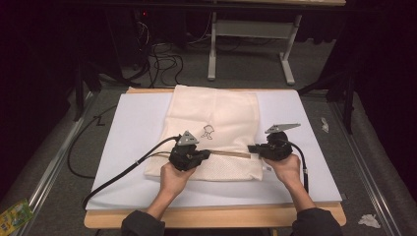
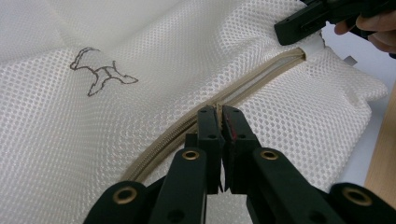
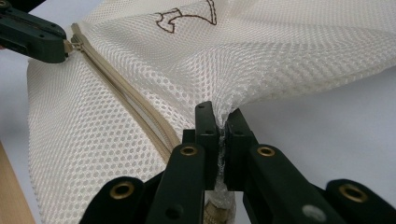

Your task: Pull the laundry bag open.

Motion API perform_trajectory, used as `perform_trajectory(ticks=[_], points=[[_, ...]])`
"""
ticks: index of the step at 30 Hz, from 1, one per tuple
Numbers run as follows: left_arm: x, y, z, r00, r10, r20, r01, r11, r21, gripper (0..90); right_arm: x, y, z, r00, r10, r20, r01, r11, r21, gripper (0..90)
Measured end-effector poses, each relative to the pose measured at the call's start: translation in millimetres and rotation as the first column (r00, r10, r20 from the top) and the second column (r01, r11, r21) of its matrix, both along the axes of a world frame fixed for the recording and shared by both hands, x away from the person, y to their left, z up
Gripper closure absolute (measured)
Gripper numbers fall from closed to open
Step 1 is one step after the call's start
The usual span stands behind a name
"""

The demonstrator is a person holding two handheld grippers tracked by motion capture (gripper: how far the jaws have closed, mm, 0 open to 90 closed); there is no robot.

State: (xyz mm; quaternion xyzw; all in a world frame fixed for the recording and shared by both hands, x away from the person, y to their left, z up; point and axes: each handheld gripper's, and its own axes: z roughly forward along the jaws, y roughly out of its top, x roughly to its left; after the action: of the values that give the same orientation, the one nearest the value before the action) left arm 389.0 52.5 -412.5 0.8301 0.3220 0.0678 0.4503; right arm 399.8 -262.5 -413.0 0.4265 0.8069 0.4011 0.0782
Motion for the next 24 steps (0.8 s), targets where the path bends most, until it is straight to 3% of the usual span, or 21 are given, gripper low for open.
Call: perform_trajectory(ticks=[24], points=[[-2.3,11.8,1.5,0.9999,0.012,0.003,-0.012,0.9997,-0.021,87.3,-2.2,-1.3,-2.1,1.0,-0.007,0.007,0.007,1.0,0.005,88.6]])
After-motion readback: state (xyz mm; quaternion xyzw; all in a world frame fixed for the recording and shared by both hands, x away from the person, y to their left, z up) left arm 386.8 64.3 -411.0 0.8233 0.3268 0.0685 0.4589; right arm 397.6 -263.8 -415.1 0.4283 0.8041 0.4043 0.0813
